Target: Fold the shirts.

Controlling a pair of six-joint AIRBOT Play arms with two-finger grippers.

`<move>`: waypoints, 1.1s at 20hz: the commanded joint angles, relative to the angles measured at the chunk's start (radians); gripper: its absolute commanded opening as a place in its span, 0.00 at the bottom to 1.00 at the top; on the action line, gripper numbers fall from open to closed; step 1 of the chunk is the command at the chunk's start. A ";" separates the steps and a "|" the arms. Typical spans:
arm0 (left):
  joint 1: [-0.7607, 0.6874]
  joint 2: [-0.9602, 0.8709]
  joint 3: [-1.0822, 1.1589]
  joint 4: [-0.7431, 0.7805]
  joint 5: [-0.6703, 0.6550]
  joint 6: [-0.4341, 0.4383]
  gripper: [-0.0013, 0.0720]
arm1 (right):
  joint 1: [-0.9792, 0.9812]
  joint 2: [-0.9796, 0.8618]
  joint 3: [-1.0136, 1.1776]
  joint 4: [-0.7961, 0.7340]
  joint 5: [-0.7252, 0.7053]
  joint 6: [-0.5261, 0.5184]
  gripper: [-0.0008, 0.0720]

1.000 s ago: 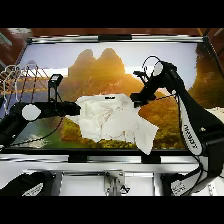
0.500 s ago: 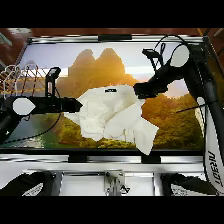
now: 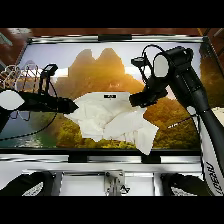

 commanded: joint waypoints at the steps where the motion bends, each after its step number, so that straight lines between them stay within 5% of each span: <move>1: 0.010 -0.002 0.005 -0.063 0.014 0.002 0.46 | 0.019 0.001 0.000 -0.027 -0.009 0.021 0.14; 2: 0.013 -0.002 0.005 -0.060 0.024 0.002 0.59 | 0.018 0.001 0.000 -0.028 -0.010 0.022 0.14; 7: 0.219 0.006 0.119 0.146 -0.073 0.034 0.61 | 0.018 0.001 0.000 -0.028 -0.003 0.023 0.14; 9: 0.388 0.004 0.150 0.191 -0.069 0.097 0.88 | 0.018 0.001 0.000 -0.028 -0.003 0.023 0.14; 13: 0.777 -0.074 0.093 0.149 -0.016 0.150 0.89 | 0.019 0.001 0.000 -0.027 -0.003 0.040 0.14; 15: 0.903 -0.125 0.078 0.025 0.003 0.269 0.89 | 0.019 0.001 0.000 -0.028 -0.002 0.048 0.14; 22: 0.963 -0.338 0.079 0.027 0.072 0.385 0.89 | 0.018 0.001 0.000 -0.031 -0.003 0.062 0.14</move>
